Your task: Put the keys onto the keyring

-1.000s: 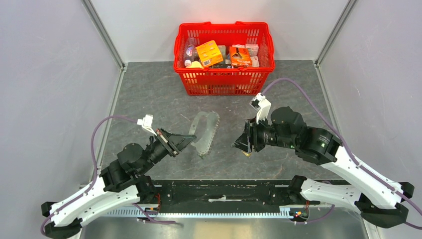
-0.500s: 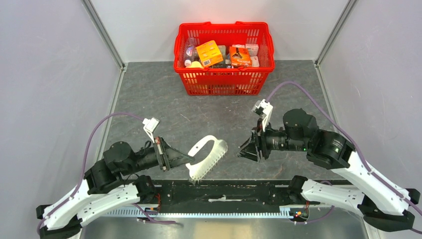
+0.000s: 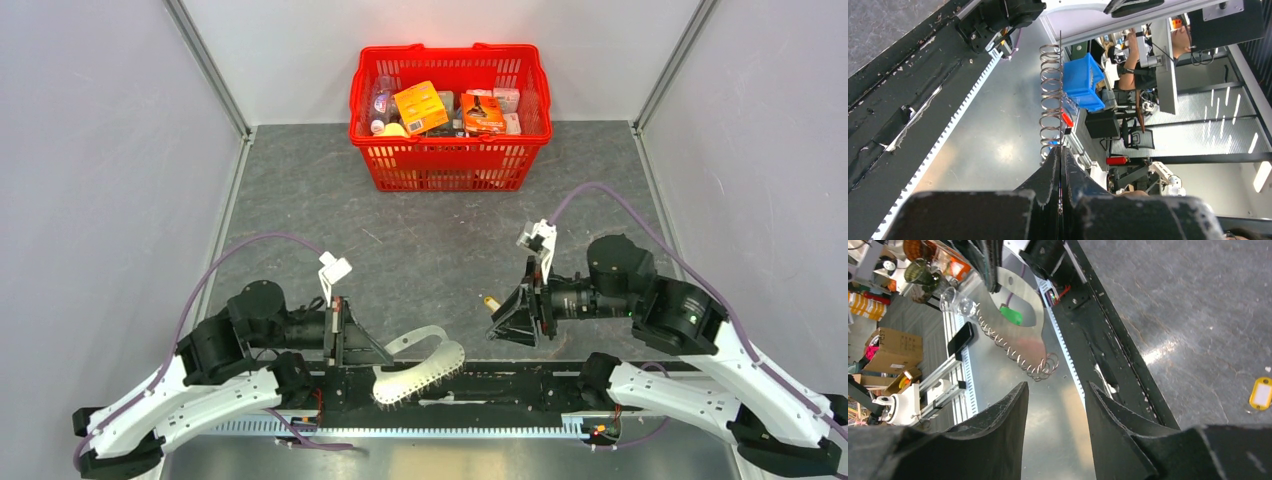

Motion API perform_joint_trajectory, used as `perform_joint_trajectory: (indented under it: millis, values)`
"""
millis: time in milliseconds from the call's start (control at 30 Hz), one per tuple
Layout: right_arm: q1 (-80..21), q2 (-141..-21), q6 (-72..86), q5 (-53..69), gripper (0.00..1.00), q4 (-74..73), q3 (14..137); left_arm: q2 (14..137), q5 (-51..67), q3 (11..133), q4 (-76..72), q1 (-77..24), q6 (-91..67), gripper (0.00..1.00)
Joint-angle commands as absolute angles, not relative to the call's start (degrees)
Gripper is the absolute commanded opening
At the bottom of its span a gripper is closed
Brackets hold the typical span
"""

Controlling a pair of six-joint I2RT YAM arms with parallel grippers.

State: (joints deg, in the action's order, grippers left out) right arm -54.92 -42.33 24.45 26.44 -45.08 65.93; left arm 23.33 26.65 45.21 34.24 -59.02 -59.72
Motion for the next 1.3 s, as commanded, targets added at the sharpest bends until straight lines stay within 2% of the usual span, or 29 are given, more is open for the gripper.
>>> perform_joint_trajectory:
  millis: [0,267,567,1267]
  values:
    - [-55.07,-42.84,25.34,27.06,0.52,-43.33,63.0,25.84,32.3,42.25,29.09,-59.29,-56.69,0.02]
    - [-55.11,-39.76,24.99,33.17,0.52,-38.12,57.49,28.09,34.41,40.93,25.23,-59.27,-56.6,0.02]
    - [-55.11,-41.76,24.2,28.07,0.54,-39.9,55.06,30.8,33.21,41.95,24.58,-59.33,-59.14,0.02]
    - [-55.19,-40.17,25.22,33.62,0.54,-35.48,49.18,31.2,32.35,41.04,24.6,-59.32,-60.8,0.02]
